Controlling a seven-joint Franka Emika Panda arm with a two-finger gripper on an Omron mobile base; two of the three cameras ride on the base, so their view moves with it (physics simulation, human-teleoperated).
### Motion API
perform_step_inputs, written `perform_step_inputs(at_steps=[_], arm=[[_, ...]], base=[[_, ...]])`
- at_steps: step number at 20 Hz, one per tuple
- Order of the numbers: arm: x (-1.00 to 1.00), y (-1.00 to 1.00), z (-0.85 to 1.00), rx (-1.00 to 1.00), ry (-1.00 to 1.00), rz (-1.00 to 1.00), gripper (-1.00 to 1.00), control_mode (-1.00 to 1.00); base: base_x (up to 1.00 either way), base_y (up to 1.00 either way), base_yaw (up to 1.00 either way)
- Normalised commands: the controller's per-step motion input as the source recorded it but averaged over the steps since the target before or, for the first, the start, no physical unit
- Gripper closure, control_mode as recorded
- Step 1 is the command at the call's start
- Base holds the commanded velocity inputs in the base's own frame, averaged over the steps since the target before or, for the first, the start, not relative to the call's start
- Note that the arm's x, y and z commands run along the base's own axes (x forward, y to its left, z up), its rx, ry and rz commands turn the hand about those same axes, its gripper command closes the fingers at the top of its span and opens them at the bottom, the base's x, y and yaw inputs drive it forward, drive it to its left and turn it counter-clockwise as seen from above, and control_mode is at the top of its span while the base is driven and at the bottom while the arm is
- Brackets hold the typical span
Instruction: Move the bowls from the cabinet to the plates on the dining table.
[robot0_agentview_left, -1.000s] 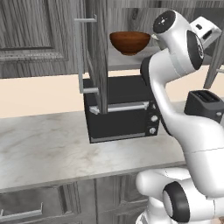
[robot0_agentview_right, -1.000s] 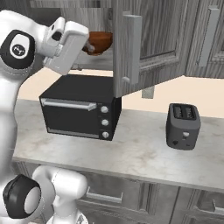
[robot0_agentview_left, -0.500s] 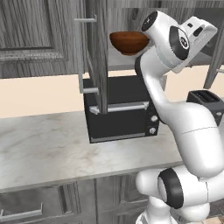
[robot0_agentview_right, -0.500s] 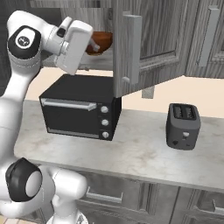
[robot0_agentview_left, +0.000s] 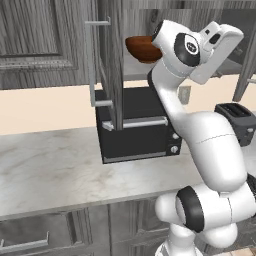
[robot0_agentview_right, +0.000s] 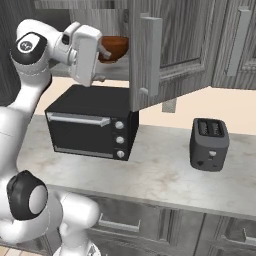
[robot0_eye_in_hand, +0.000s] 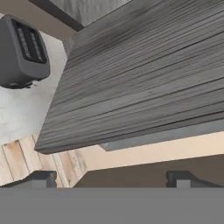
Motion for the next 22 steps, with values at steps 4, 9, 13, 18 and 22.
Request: perform_step_inputs(at_steps=[4,9,13,18,22], arm=[[0.08,-0.01,0.0,-0.03,0.0,-0.13,-1.0,-1.0],[0.24,-0.04,0.0,-0.03,0.0,-0.07,-1.0,-1.0],[0.36,-0.12,0.08,-0.03,0.0,-0.05,-1.0,-1.0],[0.39,-0.18,0.07,-0.03,0.0,-0.03,-1.0,-1.0],[0.11,-0.2,0.06,-0.01,0.0,-0.04,-1.0,-1.0]], base=[[0.0,0.0,0.0],[0.0,0.0,0.0],[0.0,0.0,0.0],[0.0,0.0,0.0],[0.0,0.0,0.0]])
